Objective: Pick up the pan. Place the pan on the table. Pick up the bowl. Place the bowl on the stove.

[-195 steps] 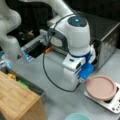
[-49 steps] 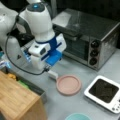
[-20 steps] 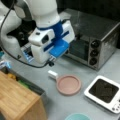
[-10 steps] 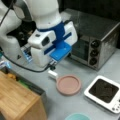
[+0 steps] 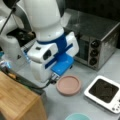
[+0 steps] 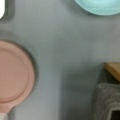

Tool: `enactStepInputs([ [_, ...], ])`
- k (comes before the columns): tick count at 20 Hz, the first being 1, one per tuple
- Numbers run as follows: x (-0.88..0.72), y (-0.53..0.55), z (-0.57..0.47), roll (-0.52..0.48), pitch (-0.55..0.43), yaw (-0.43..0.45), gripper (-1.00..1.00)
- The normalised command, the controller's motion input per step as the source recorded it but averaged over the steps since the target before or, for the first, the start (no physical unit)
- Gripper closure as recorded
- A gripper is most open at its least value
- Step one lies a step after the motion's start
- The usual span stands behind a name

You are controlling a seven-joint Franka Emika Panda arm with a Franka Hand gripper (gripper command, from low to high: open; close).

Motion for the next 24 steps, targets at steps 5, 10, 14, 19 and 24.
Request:
enactStepInputs([
  [5,0.50,-0.41,0.10,0.047,0.172,0.135,-1.00],
  [10,0.38,-0.31,0.13,0.112,0.164,0.090,-1.00],
  [14,0.41,-0.29,0.03,0.136,0.162,0.081,-1.00],
  [19,0.48,-0.29,-0.03,0.115,0.196,0.059,-1.00],
  [24,0.48,-0.30,-0.03,0.172,0.169,0.095,-1.00],
])
